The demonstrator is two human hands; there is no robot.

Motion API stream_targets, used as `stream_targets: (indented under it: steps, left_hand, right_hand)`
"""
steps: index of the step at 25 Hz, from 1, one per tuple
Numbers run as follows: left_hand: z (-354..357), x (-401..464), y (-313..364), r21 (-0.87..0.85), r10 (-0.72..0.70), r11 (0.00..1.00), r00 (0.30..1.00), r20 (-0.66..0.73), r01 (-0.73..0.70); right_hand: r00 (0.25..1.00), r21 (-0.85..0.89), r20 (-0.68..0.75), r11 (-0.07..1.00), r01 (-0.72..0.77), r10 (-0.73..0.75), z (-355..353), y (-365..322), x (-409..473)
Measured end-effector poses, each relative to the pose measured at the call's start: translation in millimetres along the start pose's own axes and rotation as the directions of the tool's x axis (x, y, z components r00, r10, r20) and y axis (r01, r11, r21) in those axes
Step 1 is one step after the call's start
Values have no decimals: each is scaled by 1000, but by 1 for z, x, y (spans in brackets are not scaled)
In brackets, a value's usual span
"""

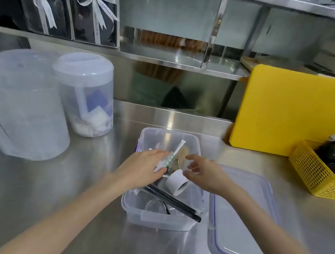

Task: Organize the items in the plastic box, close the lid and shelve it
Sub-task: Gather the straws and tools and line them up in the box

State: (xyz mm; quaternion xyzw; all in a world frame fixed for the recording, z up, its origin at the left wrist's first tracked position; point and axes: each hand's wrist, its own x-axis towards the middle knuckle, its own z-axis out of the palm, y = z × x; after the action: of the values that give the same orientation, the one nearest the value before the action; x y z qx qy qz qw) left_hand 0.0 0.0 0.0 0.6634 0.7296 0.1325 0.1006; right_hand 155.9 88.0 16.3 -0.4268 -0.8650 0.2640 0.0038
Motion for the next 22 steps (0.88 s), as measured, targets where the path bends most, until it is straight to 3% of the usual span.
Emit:
stream_targets:
  steps: [4, 11, 16, 22]
  left_hand:
    - [22, -1, -6, 27, 11, 1000, 995, 99, -14]
    - [59, 8, -16, -12, 41, 999, 950, 309, -40]
    - [77, 13, -16, -55, 52, 998, 926, 375, -34]
    - [87, 14, -16, -97, 89, 993, 944, 318, -61]
  right_hand:
    - [981, -33, 191, 999, -38, 43, 23, 7, 5]
    - [922, -152, 377, 988, -34, 90, 49, 14, 15]
    - [902, -180, 416, 983, -44, 116, 54, 15, 14]
    - [907, -114, 404, 990, -79, 119, 54, 16, 15]
